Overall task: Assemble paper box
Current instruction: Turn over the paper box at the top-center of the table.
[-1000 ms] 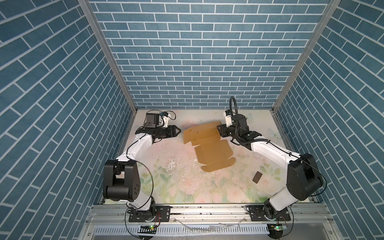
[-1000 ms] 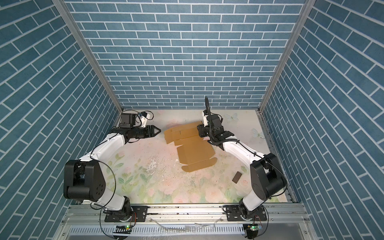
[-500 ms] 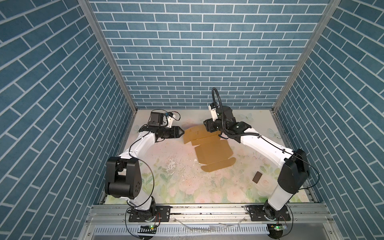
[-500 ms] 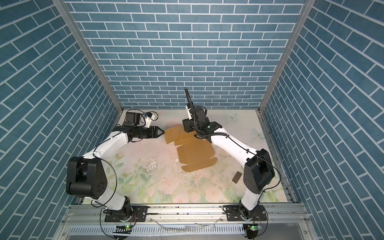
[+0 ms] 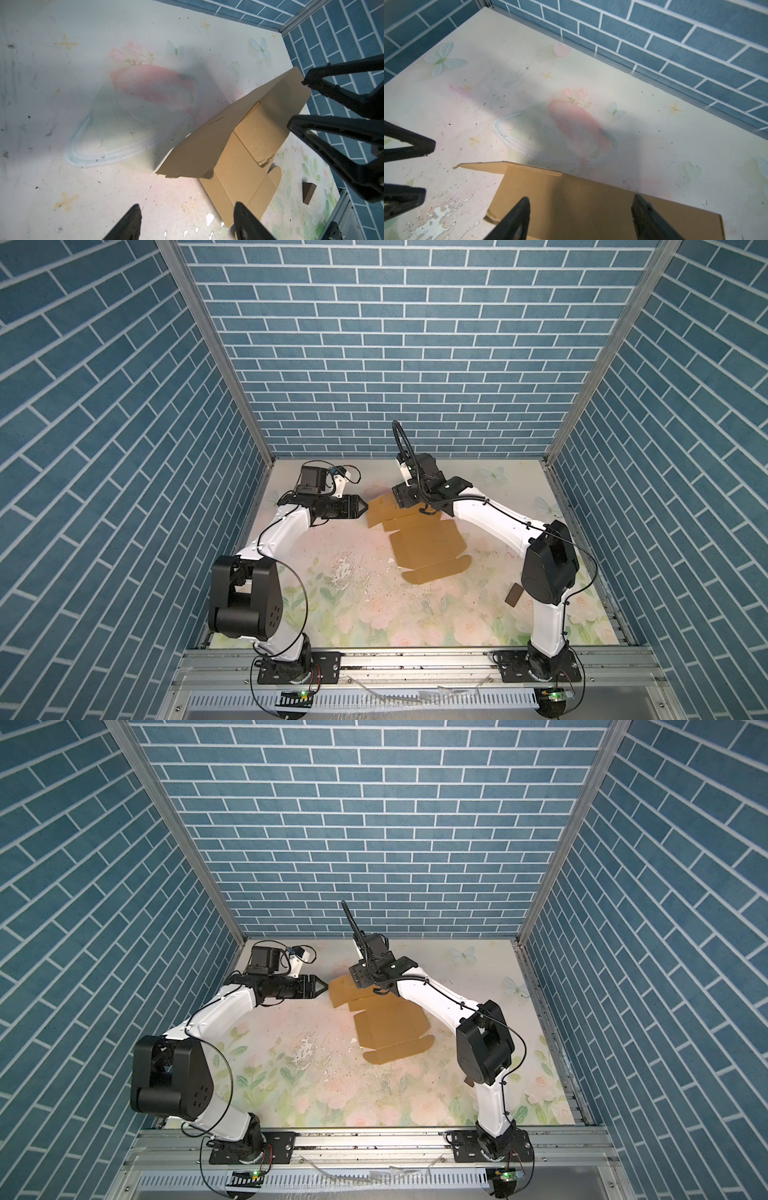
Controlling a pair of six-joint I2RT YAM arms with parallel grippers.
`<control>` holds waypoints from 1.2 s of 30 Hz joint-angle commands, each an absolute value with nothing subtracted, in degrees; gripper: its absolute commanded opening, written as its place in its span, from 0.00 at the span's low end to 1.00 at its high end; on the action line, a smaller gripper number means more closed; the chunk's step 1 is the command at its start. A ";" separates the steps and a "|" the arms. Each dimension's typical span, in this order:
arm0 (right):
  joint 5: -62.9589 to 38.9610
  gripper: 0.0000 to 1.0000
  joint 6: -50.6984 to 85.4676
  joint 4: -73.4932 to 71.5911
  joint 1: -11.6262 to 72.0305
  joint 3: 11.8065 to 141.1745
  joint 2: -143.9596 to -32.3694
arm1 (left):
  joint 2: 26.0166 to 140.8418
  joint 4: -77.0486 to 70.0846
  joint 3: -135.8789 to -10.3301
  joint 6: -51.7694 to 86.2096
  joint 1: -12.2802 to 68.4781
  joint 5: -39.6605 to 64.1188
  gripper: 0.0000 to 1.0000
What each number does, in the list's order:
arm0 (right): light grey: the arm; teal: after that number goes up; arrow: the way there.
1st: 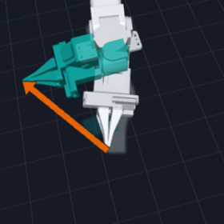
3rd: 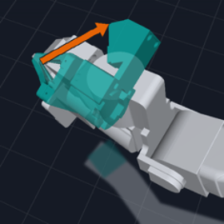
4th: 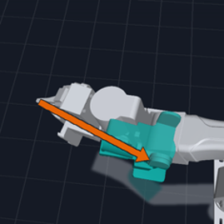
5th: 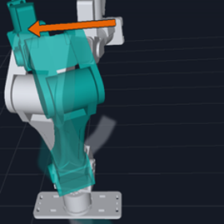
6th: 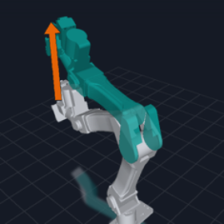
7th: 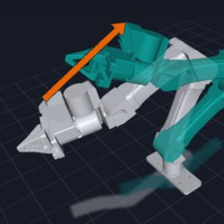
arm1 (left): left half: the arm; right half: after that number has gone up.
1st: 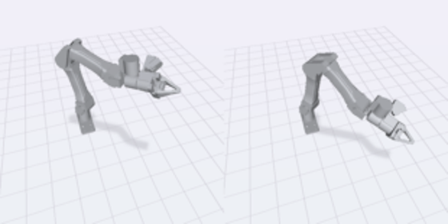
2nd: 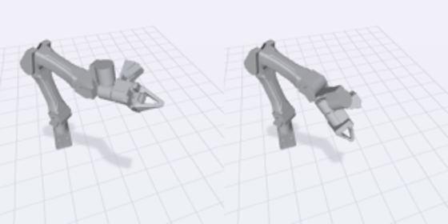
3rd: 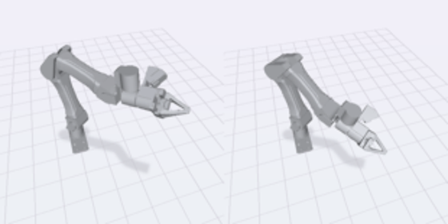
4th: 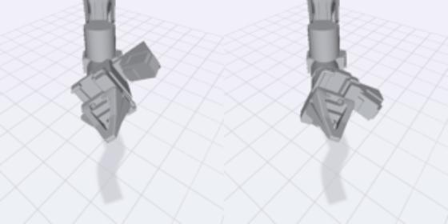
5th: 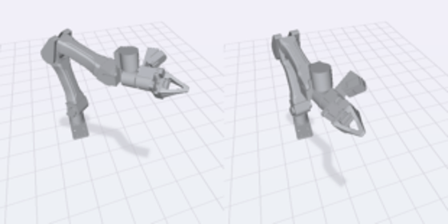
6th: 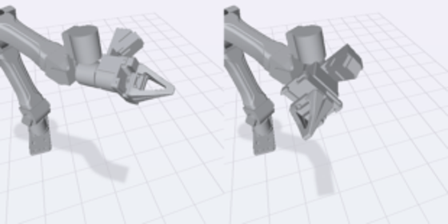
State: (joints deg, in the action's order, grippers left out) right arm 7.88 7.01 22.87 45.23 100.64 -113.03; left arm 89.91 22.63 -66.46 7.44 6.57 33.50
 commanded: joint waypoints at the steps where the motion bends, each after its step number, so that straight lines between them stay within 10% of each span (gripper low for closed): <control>1: 8.64 0.77 4.00 25.20 45.79 103.45 -114.26 | 88.81 24.32 -66.83 5.93 6.59 33.04 0.74; 36: 18.02 0.63 -3.60 28.39 47.55 105.48 -120.77 | 88.78 23.12 -65.86 7.16 6.06 32.57 0.74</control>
